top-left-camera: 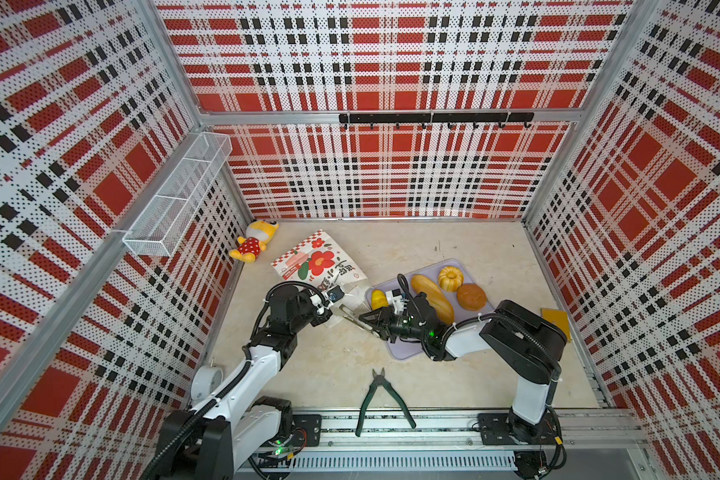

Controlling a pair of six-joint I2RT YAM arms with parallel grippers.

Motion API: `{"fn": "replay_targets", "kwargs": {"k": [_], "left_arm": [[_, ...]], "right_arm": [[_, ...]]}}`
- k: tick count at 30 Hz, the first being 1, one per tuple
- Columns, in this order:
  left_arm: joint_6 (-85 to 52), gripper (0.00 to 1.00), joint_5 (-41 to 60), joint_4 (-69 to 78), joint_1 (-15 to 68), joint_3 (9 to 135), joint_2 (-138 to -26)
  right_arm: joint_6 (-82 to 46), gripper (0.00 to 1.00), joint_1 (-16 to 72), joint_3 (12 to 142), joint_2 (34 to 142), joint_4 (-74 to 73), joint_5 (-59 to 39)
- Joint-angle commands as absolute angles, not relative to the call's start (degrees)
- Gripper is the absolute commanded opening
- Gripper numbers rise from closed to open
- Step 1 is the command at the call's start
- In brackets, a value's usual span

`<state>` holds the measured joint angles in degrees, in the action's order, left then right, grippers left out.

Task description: Take the fake bread out of the paper bag

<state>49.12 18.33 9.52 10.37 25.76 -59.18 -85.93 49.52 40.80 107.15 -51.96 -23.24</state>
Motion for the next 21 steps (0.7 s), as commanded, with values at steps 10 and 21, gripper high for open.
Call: {"fn": "replay_targets", "kwargs": {"k": [10, 21], "left_arm": [[49.6, 0.0, 20.0, 11.0, 10.4, 25.6, -58.3], [50.4, 0.0, 19.9, 11.1, 10.9, 25.1, -58.4]], "right_arm": [[-92.7, 0.36, 49.8, 46.3, 109.3, -56.9, -17.5], [-96.6, 0.36, 49.9, 50.5, 114.8, -57.4, -16.0]]}}
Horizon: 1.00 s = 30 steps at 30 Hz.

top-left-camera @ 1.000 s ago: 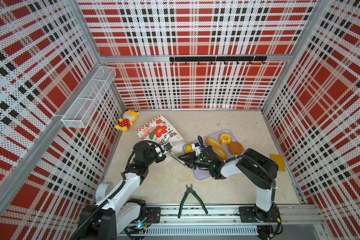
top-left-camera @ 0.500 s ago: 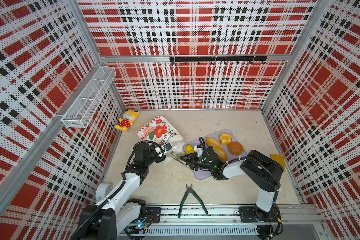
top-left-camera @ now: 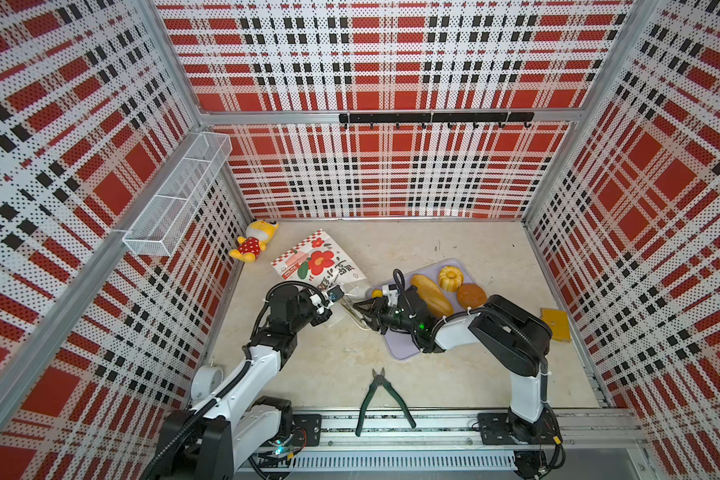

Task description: Take the fake bread out of the paper bag

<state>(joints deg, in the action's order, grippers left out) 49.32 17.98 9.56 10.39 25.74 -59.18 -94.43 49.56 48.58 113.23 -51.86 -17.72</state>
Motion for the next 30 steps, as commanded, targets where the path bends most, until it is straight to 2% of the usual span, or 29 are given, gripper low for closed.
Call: {"fn": "replay_targets", "kwargs": {"k": [1, 10, 13, 22, 24, 30], "left_arm": [[50.5, 0.0, 19.9, 11.1, 10.9, 25.1, -58.4], [50.3, 0.0, 19.2, 11.2, 11.1, 25.1, -58.7], [49.8, 0.0, 19.0, 11.5, 11.2, 25.1, -58.7], [49.9, 0.0, 18.4, 11.5, 11.5, 25.1, -58.9], [49.9, 0.0, 18.3, 11.5, 11.6, 25.1, -58.9], [49.6, 0.0, 17.3, 11.6, 11.9, 25.0, -58.6]], "right_arm": [[-97.1, 0.37, 50.0, 50.7, 115.2, -57.6, -15.7], [-92.9, 0.32, 49.7, 51.0, 112.8, -54.5, -18.5], [-89.3, 0.32, 49.3, 51.3, 112.0, -51.3, -20.8], [-90.7, 0.34, 48.3, 52.2, 113.1, -52.1, -22.8], [-90.1, 0.3, 48.3, 53.0, 113.4, -50.9, -23.0], [-88.6, 0.11, 48.3, 52.7, 112.0, -49.9, -22.6]]}}
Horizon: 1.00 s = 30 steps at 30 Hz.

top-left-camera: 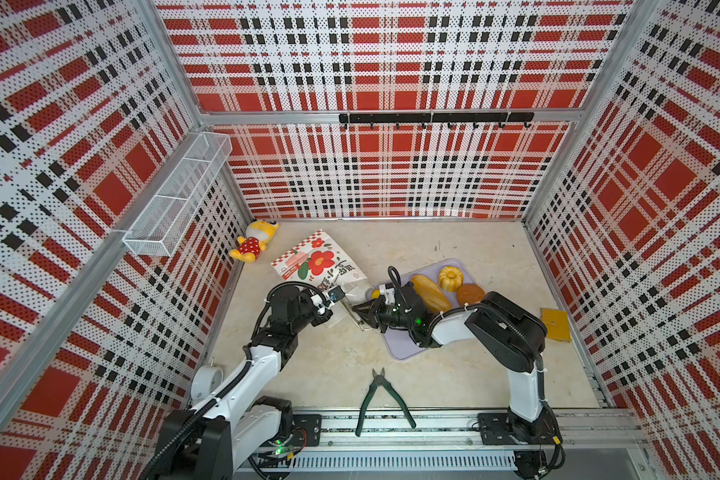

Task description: Take the fake bread out of the paper bag

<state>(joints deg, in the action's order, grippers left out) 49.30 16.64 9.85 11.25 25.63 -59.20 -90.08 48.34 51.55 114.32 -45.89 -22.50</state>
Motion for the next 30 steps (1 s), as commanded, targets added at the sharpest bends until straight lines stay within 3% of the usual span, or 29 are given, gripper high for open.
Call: {"fn": "replay_targets", "kwargs": {"k": [1, 2, 14, 30], "left_arm": [[49.1, 0.0, 16.7, 11.9, 11.9, 25.0, -58.8], [48.6, 0.0, 16.0, 12.1, 11.9, 25.2, -58.8], [33.4, 0.0, 3.8, 13.0, 12.6, 30.6, -61.6], [21.3, 0.0, -2.9, 8.5, 13.7, 39.4, -63.0]], "right_arm": [[-87.7, 0.05, 48.3, 52.4, 111.2, -49.5, -22.5], [-86.8, 0.0, 48.3, 52.3, 110.2, -48.6, -22.4], [-67.5, 0.0, 48.9, 50.1, 91.7, -27.0, -16.3], [-55.9, 0.0, 50.8, 45.9, 76.0, -7.1, -7.9]]}}
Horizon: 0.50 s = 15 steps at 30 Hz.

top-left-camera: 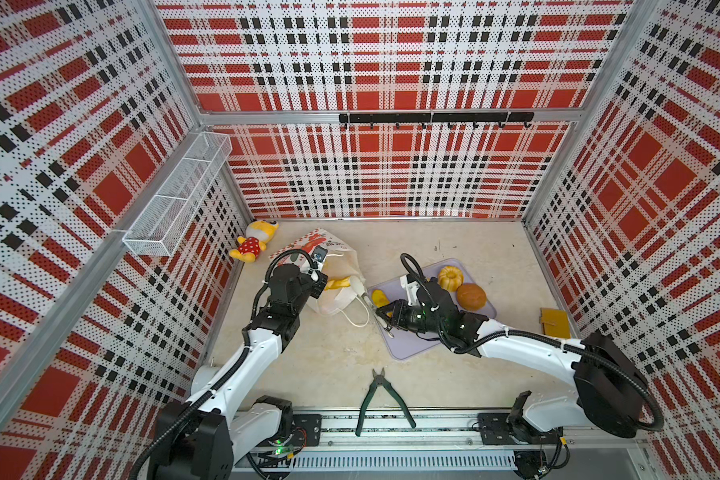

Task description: Take the fake bread out of the paper bag

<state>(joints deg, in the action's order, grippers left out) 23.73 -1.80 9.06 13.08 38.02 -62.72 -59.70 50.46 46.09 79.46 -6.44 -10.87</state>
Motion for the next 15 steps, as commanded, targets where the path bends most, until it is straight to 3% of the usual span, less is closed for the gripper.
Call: {"fn": "replay_targets", "kwargs": {"k": [1, 15], "left_arm": [[21.3, 0.0, -3.0, 8.4, 13.9, 39.4, -63.1], [18.8, 0.0, -5.6, 7.1, 15.6, 39.0, -65.8]], "right_arm": [[-55.6, 0.0, 50.8, 45.4, 75.0, -6.9, -7.3], [-48.0, 0.0, 50.7, 41.5, 55.2, 6.6, 4.5]]}}
